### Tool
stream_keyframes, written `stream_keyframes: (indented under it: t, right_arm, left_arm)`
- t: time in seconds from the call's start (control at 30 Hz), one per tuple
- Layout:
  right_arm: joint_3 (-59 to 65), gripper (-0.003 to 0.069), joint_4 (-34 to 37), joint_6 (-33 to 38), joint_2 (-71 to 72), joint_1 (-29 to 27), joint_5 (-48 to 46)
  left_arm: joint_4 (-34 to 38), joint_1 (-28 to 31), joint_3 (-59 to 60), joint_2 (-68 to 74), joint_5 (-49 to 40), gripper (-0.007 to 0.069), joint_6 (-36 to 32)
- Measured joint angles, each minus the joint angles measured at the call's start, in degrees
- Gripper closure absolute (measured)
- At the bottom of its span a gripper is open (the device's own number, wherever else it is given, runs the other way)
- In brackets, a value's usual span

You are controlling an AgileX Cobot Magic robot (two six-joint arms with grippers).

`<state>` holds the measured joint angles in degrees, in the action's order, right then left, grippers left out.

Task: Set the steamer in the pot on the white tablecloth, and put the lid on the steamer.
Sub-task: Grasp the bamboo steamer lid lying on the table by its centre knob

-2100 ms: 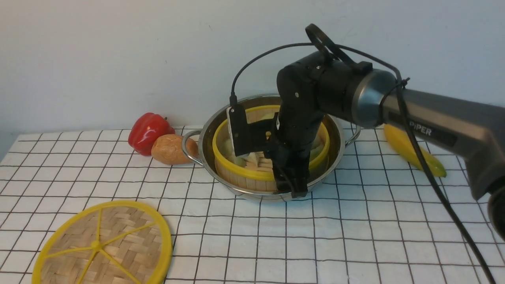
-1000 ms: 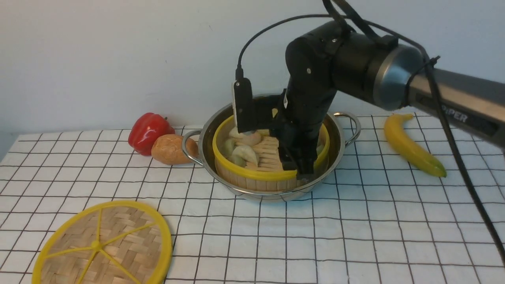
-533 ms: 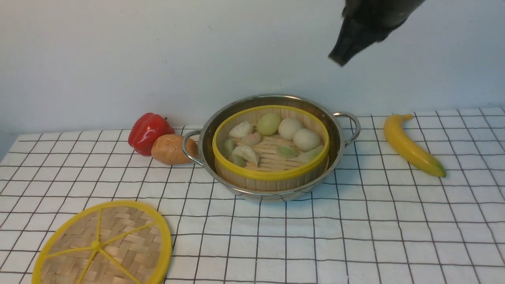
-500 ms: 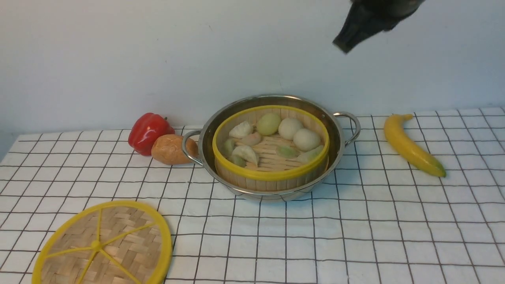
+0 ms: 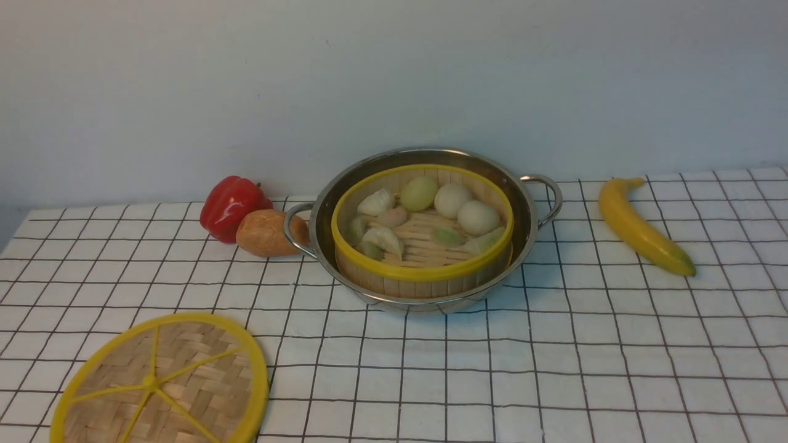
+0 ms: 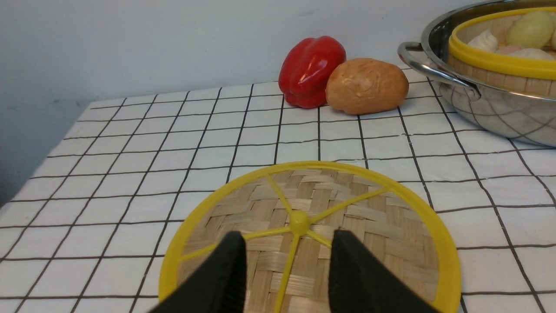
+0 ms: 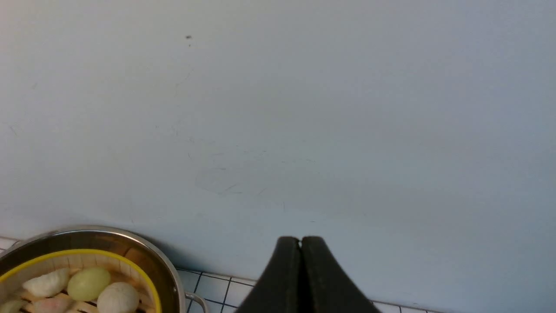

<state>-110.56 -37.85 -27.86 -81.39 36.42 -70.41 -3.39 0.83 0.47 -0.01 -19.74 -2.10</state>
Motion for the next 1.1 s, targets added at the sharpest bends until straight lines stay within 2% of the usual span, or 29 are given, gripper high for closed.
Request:
stream_keyframes:
  t: [0.3, 0.47, 0.63, 0.7, 0.73, 0.87, 1.1]
  right_arm:
    - [0.39, 0.0655, 0.38, 0.80, 1.00, 0.00, 0.00]
    - [6.22, 0.0650, 0.84, 0.48, 4.66, 0.00, 0.37]
    - [28.49, 0.0633, 4.03, -6.02, 18.31, -1.87, 9.74]
    - [42.67, 0.0624, 5.43, -9.82, 27.07, -5.11, 18.92]
    - [43.86, 0.0623, 5.50, -10.10, 28.54, -5.47, 20.44]
    - [69.78, 0.0608, 6.16, -15.52, 45.16, -16.11, 34.90]
    - [93.92, 0.0591, 4.52, -17.98, 64.45, -29.07, 52.45]
  left_arm:
    - [0.00, 0.00, 0.00, 0.00, 0.00, 0.0365, 0.00]
    - [0.00, 0.00, 0.00, 0.00, 0.00, 0.0365, 0.00]
    - [0.00, 0.00, 0.00, 0.00, 0.00, 0.0365, 0.00]
    - [0.00, 0.00, 0.00, 0.00, 0.00, 0.0365, 0.00]
    - [0.00, 0.00, 0.00, 0.00, 0.00, 0.0365, 0.00]
    - [0.00, 0.00, 0.00, 0.00, 0.00, 0.0365, 0.00]
    - [0.00, 0.00, 0.00, 0.00, 0.00, 0.0365, 0.00]
